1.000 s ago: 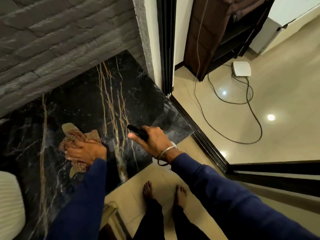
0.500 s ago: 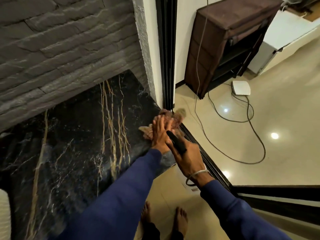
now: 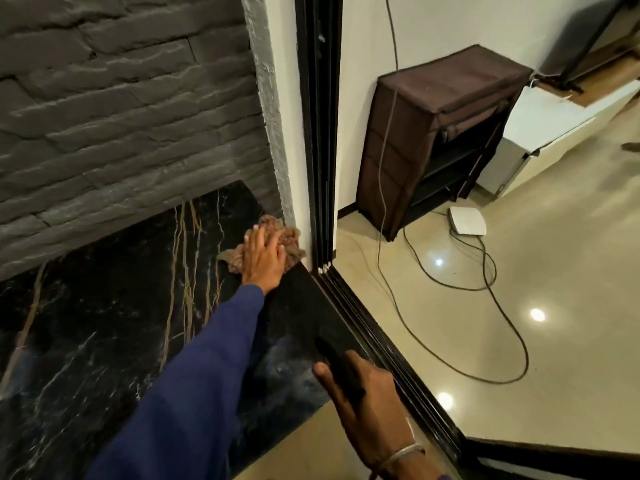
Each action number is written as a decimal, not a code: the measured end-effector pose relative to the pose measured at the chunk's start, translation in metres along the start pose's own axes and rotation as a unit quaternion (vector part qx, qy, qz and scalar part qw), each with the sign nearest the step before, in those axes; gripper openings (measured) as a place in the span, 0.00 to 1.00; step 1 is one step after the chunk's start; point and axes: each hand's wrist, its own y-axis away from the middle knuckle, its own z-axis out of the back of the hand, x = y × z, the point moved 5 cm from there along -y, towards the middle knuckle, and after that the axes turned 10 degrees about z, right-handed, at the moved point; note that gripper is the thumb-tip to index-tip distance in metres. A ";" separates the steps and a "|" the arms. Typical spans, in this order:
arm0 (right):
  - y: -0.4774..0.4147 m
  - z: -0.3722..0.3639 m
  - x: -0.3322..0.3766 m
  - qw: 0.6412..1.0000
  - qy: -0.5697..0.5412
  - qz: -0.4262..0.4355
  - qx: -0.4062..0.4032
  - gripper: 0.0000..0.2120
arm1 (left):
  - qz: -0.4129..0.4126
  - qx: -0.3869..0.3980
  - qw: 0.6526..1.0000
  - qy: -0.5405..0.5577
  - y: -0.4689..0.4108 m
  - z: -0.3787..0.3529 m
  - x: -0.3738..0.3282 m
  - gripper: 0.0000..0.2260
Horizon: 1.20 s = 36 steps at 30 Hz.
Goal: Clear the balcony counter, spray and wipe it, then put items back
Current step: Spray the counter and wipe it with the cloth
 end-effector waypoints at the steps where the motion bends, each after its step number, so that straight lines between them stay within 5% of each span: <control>1: -0.004 -0.001 -0.004 1.000 -0.005 -0.001 -0.009 0.24 | -0.011 -0.005 1.000 0.002 -0.007 -0.003 -0.001 0.20; 9: -0.028 -0.001 0.007 0.999 0.001 0.023 -0.042 0.20 | -0.275 0.097 0.951 0.108 0.170 -0.005 -0.068 0.26; 12: -0.029 0.004 0.014 0.998 0.039 0.004 -0.038 0.21 | -0.258 0.187 0.940 0.118 0.237 0.001 -0.076 0.26; 17: -0.013 -0.011 0.024 0.989 0.124 0.053 0.052 0.29 | -0.221 0.148 0.956 0.121 0.254 0.019 -0.061 0.25; 21: 0.008 -0.037 0.028 0.974 0.140 0.102 0.149 0.26 | -0.035 0.079 0.994 0.072 0.235 0.016 0.019 0.23; 24: 0.015 -0.054 0.040 0.969 0.108 0.093 0.201 0.35 | 0.101 -0.016 0.995 -0.002 0.226 0.041 0.096 0.21; 27: 0.012 -0.072 0.050 0.970 0.052 0.077 0.225 0.37 | 0.265 -0.099 0.959 -0.030 0.240 0.075 0.178 0.21; 30: 0.012 -0.093 0.068 0.961 0.049 0.094 0.254 0.36 | 0.431 -0.165 0.887 -0.003 0.272 0.104 0.237 0.21; 33: 0.013 -0.103 0.077 0.957 0.033 0.074 0.279 0.38 | 0.484 -0.182 0.856 0.000 0.303 0.110 0.232 0.20; 36: 0.011 -0.105 0.088 0.958 -0.017 0.075 0.275 0.30 | 0.464 -0.161 0.870 0.027 0.315 0.103 0.193 0.19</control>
